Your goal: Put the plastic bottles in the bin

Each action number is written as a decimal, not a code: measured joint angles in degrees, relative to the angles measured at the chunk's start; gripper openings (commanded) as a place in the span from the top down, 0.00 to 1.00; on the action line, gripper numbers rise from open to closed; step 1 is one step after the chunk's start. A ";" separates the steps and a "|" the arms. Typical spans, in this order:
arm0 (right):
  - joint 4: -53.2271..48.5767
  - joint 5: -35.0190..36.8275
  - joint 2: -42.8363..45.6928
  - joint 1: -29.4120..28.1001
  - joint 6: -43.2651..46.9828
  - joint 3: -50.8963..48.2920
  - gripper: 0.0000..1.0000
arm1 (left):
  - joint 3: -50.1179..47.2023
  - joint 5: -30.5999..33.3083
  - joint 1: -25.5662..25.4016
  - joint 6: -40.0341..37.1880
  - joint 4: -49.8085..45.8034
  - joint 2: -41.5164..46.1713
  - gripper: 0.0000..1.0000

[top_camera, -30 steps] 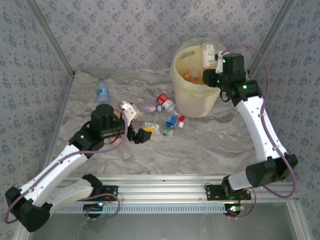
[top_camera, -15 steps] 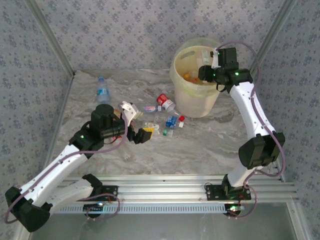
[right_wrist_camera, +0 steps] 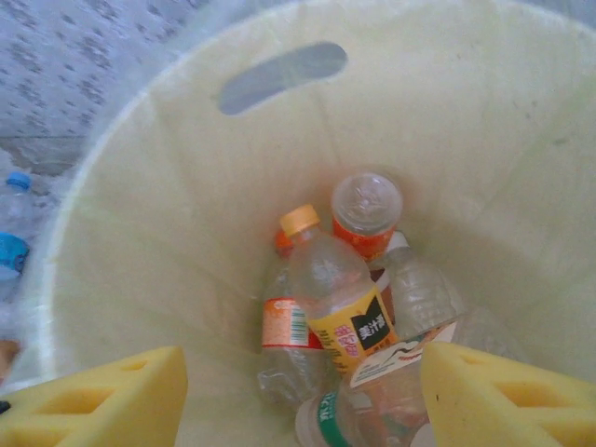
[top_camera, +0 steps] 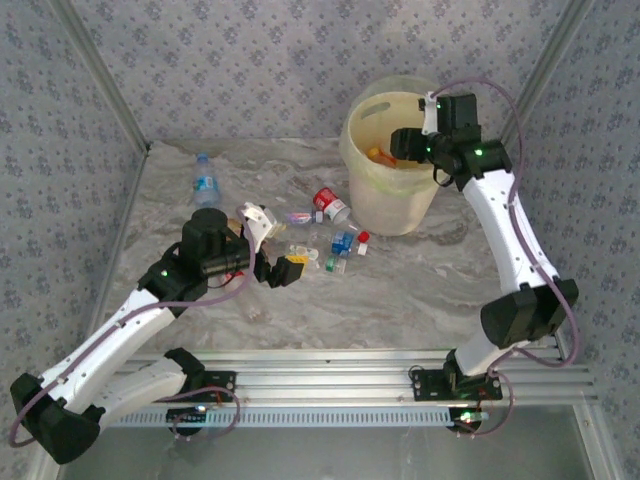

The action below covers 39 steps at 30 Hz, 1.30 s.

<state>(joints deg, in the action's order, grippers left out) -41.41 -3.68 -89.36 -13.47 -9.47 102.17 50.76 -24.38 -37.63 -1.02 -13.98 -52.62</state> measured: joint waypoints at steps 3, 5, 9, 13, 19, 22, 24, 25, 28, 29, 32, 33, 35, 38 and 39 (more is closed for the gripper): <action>0.20 0.02 4.59 -1.79 1.01 -1.75 0.31 | 0.02 0.44 0.00 -0.04 -0.42 0.00 0.00; 0.42 0.09 8.13 -3.28 1.44 -3.76 0.31 | 0.11 0.79 -0.02 -0.33 -0.92 0.00 0.00; 0.90 0.00 14.23 -6.62 1.62 -8.92 0.31 | 0.20 1.25 0.00 -1.31 -1.55 0.02 0.00; 1.40 -1.33 19.30 -10.93 1.64 -16.39 0.27 | 0.22 1.70 0.00 -1.99 -2.01 0.11 0.00; 3.10 -3.10 21.90 -19.15 2.08 -26.97 0.25 | 0.70 3.32 0.00 -3.23 -3.82 0.11 0.01; 5.01 -3.34 21.46 -22.62 2.29 -32.30 0.24 | 1.62 4.31 0.02 -5.07 -5.55 0.83 0.00; 7.04 -3.87 21.03 -23.93 2.51 -35.85 0.23 | 1.99 4.63 0.02 -6.27 -6.54 1.70 0.00; 7.85 -4.35 20.52 -24.33 2.56 -37.40 0.21 | 2.14 4.70 0.02 -6.91 -7.06 2.16 0.00; 9.99 -6.01 17.46 -24.94 3.39 -40.41 0.18 | 2.36 4.72 0.02 -8.00 -7.76 2.62 0.01; 10.62 -6.47 16.17 -25.09 3.85 -40.87 0.18 | 2.36 4.72 0.02 -8.20 -7.96 2.45 0.00; 12.00 -7.89 12.02 -25.64 5.66 -41.29 0.18 | 2.38 5.01 0.02 -8.44 -8.26 1.46 0.00; 12.41 -8.20 10.86 -25.81 6.25 -41.29 0.18 | 2.38 5.33 0.02 -8.41 -8.28 1.18 0.00; 12.85 -8.76 8.17 -26.08 7.72 -41.20 0.18 | 2.38 5.81 0.02 -8.39 -8.22 0.90 0.00; 12.92 -9.07 3.96 -26.23 9.86 -40.39 0.18 | 2.38 5.81 0.11 -8.33 -7.82 0.85 0.00; 12.85 -9.14 2.75 -26.23 10.47 -39.95 0.19 | 2.38 5.84 0.11 -8.17 -7.69 0.83 0.00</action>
<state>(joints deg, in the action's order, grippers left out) -28.56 -12.82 -86.61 -39.70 0.99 62.22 53.15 -18.55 -37.52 -9.19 -21.67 -51.79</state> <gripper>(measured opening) 0.819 0.995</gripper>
